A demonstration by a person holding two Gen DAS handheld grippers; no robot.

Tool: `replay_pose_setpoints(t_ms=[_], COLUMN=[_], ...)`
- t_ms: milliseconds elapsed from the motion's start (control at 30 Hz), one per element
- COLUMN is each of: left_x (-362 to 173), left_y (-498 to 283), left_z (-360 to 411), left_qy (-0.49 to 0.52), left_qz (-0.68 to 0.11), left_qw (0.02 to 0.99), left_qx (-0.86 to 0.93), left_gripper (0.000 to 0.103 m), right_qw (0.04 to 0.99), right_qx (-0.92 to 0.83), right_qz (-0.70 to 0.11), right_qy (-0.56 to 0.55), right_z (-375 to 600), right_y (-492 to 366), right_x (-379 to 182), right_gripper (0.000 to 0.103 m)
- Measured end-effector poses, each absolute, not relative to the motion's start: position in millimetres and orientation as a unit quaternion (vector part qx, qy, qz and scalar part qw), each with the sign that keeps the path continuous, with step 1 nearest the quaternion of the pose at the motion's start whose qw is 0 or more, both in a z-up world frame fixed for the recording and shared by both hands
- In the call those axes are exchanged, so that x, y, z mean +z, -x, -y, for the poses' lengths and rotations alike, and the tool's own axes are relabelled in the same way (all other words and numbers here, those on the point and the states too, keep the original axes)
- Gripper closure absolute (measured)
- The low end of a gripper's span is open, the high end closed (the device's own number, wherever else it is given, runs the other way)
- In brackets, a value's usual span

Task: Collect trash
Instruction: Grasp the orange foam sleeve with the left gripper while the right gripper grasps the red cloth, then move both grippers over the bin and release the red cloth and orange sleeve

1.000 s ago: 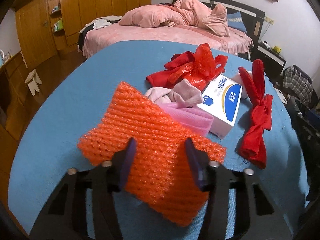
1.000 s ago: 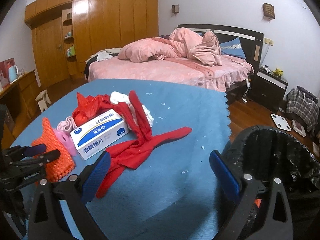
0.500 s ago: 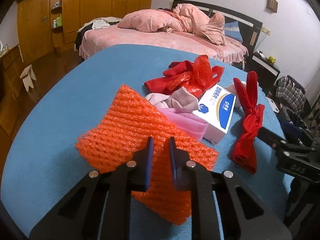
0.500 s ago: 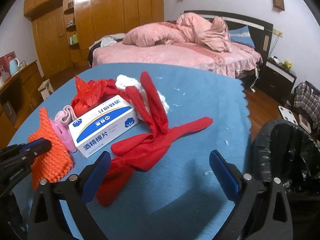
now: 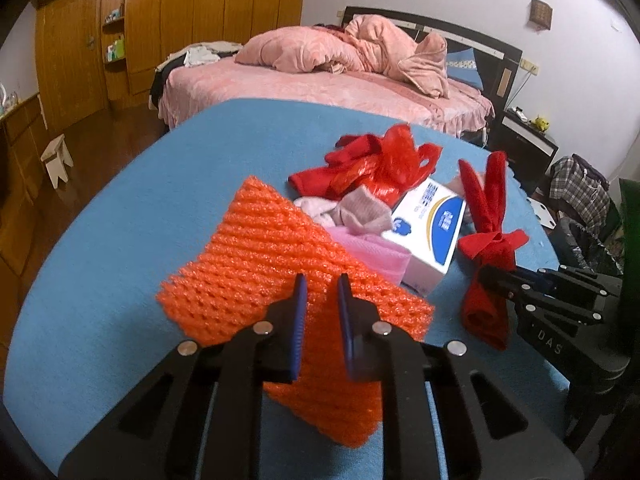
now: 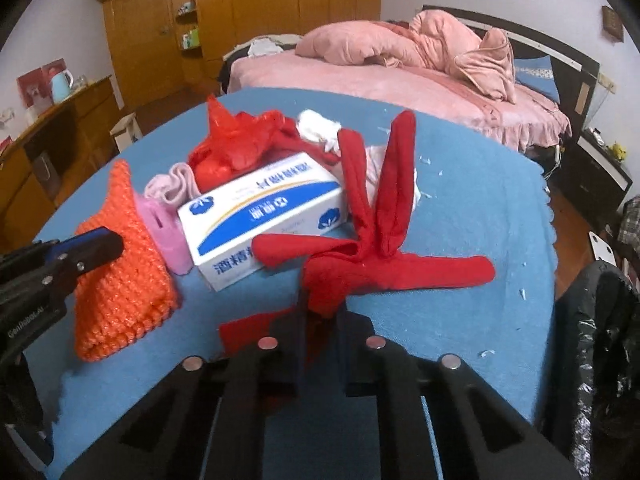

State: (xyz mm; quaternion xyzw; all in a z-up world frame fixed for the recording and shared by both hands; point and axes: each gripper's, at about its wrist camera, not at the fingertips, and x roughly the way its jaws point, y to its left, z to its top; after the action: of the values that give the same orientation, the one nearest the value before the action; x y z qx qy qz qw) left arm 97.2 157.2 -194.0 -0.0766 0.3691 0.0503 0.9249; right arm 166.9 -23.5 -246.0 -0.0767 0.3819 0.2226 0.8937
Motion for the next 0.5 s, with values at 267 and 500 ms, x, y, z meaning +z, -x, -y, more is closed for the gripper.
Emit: replay_pose_setpoints(t_ms=[267,500], left_x=[-165.6,-141.0], left_y=[-89.9,-88.0], left_z=[-146.0,-130.3], left_qy=[0.067,0.06], left_qz=[-0.336,-0.304], left_qw=[0.939,0.951], left_qx=[0.04,0.02], left_gripper=[0.089,0.089], right_qw=[0.908,0.918], right_qx=[0.216,0.215], right_qz=[-0.357,-0.332], right_qy=[0.048,0.035], right_z=[44.5,60.1], right_y=[-158.0,-154.9], right_x=[-220.6,-199.3], right_gripper=[0.091,0.091])
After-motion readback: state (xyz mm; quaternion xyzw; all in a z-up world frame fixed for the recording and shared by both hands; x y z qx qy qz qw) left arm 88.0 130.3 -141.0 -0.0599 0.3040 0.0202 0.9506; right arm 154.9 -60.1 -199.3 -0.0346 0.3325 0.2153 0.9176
